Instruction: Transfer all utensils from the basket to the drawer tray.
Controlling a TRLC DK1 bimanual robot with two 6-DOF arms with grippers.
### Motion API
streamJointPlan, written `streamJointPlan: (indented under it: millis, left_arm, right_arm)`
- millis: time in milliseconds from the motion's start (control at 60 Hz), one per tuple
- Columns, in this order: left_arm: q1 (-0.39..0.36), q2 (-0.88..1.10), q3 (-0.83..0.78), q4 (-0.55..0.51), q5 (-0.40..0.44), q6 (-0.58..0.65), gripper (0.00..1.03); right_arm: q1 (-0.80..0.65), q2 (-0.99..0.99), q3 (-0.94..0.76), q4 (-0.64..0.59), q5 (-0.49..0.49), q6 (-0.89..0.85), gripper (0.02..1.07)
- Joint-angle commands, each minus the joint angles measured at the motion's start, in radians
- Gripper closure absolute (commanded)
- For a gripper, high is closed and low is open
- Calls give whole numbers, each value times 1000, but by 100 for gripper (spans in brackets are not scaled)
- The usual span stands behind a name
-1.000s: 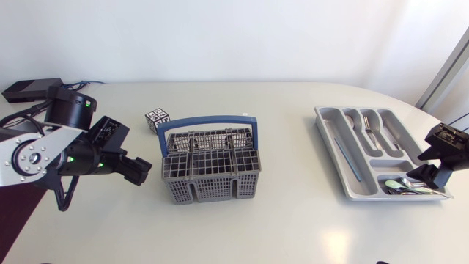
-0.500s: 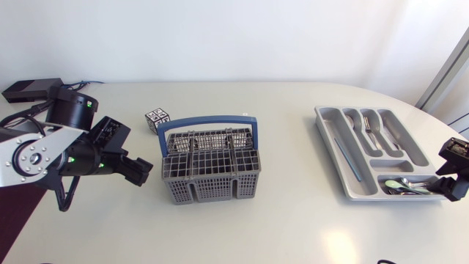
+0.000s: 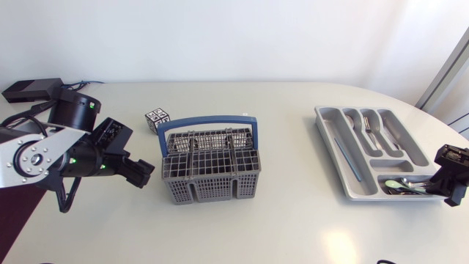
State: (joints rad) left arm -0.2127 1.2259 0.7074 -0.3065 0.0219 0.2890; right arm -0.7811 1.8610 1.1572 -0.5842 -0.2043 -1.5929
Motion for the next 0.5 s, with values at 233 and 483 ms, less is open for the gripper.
streamJointPlan:
  millis: [233, 483]
  left_arm:
    - [-20, 1, 0, -14, 6, 4, 7]
    - [-20, 1, 6, -25, 6, 4, 7]
  right_arm:
    - [16, -36, -71, 11, -46, -183, 89]
    - [63, -88, -106, 12, -75, -199, 90]
